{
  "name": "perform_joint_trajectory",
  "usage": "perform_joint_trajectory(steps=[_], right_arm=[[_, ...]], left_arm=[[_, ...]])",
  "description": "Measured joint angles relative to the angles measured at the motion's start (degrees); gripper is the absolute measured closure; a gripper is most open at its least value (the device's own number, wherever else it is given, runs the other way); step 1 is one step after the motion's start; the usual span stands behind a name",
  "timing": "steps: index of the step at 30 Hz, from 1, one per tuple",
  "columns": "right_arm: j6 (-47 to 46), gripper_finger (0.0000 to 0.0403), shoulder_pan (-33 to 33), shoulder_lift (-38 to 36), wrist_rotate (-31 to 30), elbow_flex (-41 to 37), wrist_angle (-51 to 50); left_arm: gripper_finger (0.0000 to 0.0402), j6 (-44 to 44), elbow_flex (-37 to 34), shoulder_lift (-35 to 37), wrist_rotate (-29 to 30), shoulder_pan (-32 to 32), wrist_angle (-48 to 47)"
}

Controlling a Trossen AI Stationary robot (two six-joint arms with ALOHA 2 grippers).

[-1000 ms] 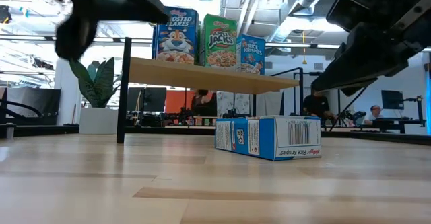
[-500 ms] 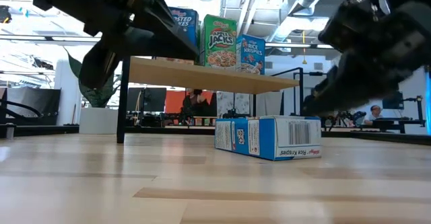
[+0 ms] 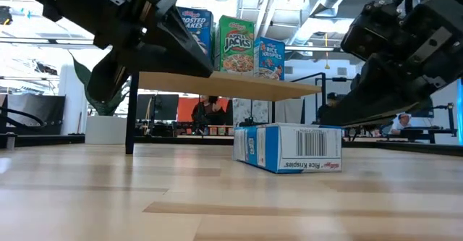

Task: Stack cereal on shelf
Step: Put the light blue cereal box on the shelf and align it with the other light blue cereal boxes

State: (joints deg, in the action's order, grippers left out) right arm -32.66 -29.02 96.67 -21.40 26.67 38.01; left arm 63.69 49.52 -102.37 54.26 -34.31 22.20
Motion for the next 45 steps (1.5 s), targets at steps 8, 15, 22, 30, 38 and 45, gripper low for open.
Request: perform_joint_trajectory(steps=[8,15,22,30,38,45], right_arm=[[-3.35,0.0392,-3.66,-0.49,-4.18,-0.06,-2.18],[-9.21,0.0392,-7.37,-0.54,-10.85,-0.11,-7.33],[-9.98,0.0392,-7.85,-0.60,-10.17,-0.59,-10.46],[-11.93,0.0392,-7.80,-0.73,-10.58,-0.17,-9.26],[-12.14,0.0392,-7.80,-0.69,-10.56,-0.26,-9.45],[-12.49,0.0392,-8.08,-0.72,-9.76,-0.26,-9.37]], left_arm=[[0.0401,0.16,0.00,0.00,-0.04,0.72,-0.04],[0.0401,0.53,0.00,0.00,0.01,0.72,-0.03],[0.0401,0.65,0.00,0.00,0.16,1.19,0.58],[0.0401,-0.10,0.00,-0.48,0.39,1.84,1.94],[0.0401,-9.18,0.00,-11.27,-6.86,5.29,26.44],[0.0401,-9.41,0.37,-18.49,-11.78,9.80,37.74]])
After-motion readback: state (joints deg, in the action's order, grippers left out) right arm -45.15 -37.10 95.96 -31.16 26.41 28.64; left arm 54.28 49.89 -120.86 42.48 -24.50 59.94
